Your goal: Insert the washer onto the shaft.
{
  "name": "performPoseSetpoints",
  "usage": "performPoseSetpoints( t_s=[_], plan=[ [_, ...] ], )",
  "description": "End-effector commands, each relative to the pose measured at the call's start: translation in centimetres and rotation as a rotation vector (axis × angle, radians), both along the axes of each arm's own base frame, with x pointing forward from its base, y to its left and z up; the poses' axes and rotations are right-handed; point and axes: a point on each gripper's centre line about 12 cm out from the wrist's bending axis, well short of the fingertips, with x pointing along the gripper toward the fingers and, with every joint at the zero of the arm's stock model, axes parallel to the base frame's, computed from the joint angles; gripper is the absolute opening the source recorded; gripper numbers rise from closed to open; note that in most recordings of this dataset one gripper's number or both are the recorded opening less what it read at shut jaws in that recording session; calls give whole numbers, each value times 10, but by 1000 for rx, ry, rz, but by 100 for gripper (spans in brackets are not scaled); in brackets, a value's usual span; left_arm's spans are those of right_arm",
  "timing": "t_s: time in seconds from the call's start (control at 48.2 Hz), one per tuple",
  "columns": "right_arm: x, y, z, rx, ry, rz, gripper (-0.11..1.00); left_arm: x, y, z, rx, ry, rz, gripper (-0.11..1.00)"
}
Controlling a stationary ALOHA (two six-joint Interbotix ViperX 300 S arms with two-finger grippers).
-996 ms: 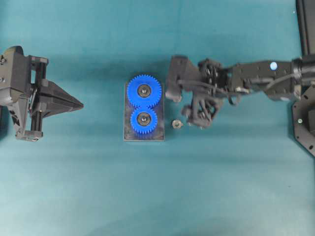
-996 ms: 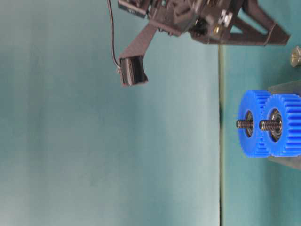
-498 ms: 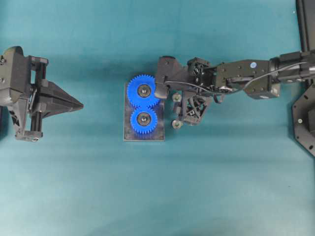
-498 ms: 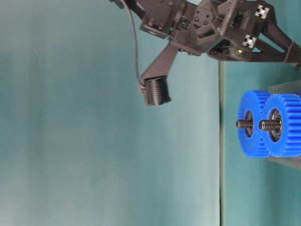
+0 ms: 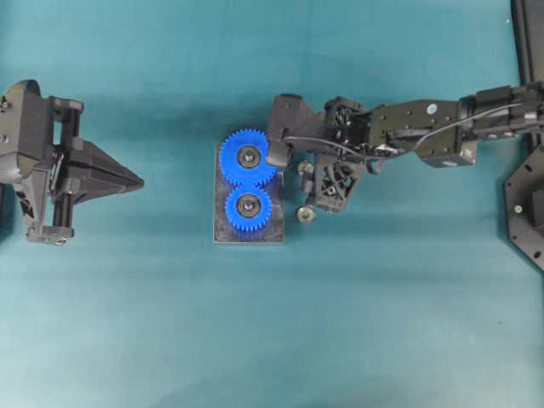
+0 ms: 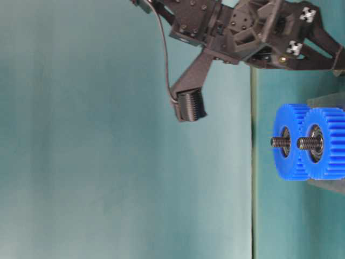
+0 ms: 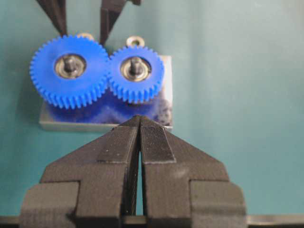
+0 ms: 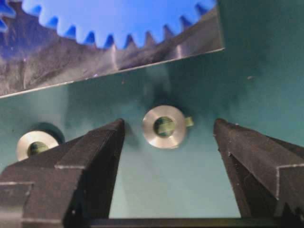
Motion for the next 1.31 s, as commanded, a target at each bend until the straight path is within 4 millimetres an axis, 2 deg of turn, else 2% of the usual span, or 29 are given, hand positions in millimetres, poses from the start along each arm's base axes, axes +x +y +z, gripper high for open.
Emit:
performPoseSetpoints(
  t_s=[0.0, 0.145, 0.27, 0.415, 0.581, 0.809, 0.955, 1.1, 1.287],
  plan=[
    [6, 0, 7, -6, -27, 7, 79, 2, 0, 5, 4, -20, -3, 0],
    [8, 1, 6, -8, -28, 13, 77, 2, 0, 5, 5, -20, -4, 0],
    [8, 1, 5, -8, -25, 13, 69, 2, 0, 4, 4, -18, -3, 0],
    [8, 1, 5, -7, -22, 13, 55, 2, 0, 4, 4, -18, -2, 0],
    [6, 2, 2, -1, 0, 9, 33, 2, 0, 4, 5, -18, -4, 0],
    [5, 1, 6, 3, 15, -1, 32, 2, 0, 4, 5, -18, -4, 0],
    [10, -1, 24, -1, -3, -2, 32, 2, 0, 5, 4, -23, -3, 0],
    [17, -1, 57, -10, -39, 4, 32, 2, 0, 6, 5, -29, -3, 0],
    [24, 7, 88, -39, -46, 45, 32, 2, 0, 5, 5, -29, -4, 0]
  ],
)
